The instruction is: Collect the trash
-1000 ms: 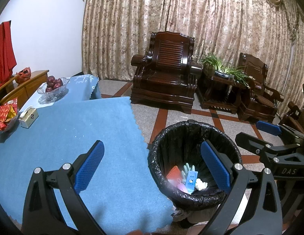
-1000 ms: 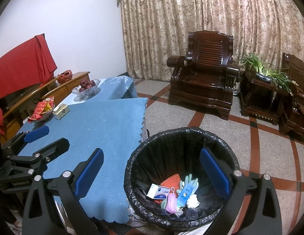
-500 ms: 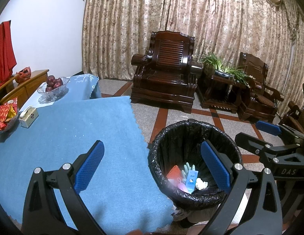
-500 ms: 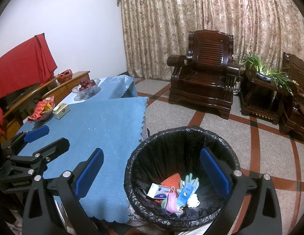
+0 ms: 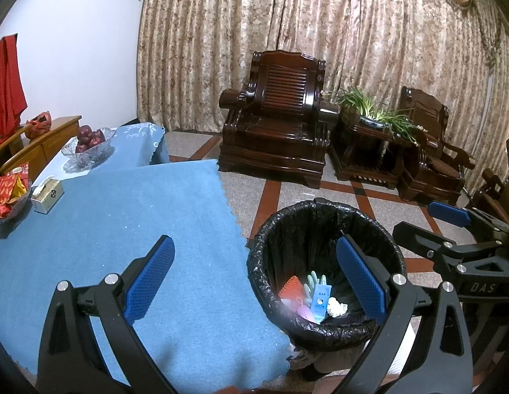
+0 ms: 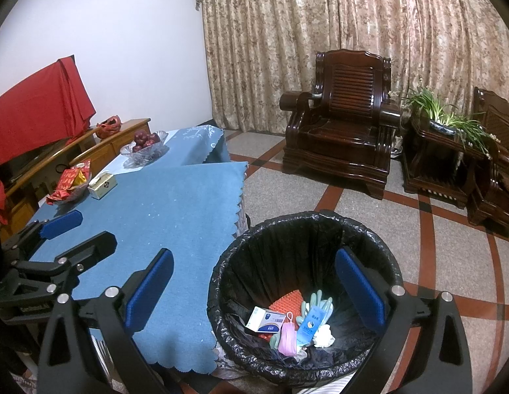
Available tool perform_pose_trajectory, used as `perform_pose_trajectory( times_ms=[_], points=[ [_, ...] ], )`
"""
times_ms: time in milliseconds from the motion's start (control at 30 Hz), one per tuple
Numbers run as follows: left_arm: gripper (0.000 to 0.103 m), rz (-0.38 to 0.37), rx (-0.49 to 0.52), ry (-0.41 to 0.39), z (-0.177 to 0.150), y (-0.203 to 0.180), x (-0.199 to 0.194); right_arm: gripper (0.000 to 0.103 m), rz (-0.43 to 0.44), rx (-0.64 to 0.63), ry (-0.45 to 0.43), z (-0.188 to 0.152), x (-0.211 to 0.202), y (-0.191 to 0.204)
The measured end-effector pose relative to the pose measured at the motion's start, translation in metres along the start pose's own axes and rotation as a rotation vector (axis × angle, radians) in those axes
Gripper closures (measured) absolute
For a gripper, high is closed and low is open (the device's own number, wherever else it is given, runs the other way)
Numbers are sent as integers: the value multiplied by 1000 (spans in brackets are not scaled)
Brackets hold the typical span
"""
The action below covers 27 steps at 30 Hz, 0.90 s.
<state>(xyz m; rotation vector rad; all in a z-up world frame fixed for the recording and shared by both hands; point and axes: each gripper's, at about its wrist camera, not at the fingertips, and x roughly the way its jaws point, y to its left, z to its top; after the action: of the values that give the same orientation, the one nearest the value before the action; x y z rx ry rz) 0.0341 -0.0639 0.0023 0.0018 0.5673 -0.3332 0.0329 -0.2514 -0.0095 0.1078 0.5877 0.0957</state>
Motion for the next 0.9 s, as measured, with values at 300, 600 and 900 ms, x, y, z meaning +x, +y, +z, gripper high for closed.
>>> perform_pose_trajectory(
  times_ms=[300, 600, 900],
  points=[
    [7, 0, -3, 2, -1, 3, -2, 6, 0, 0, 1, 0, 0, 1],
    [7, -1, -5, 5, -1, 4, -4, 6, 0, 0, 1, 1, 0, 1],
    [7, 1, -4, 9, -3, 6, -7, 6, 0, 0, 4, -1, 0, 3]
  ],
)
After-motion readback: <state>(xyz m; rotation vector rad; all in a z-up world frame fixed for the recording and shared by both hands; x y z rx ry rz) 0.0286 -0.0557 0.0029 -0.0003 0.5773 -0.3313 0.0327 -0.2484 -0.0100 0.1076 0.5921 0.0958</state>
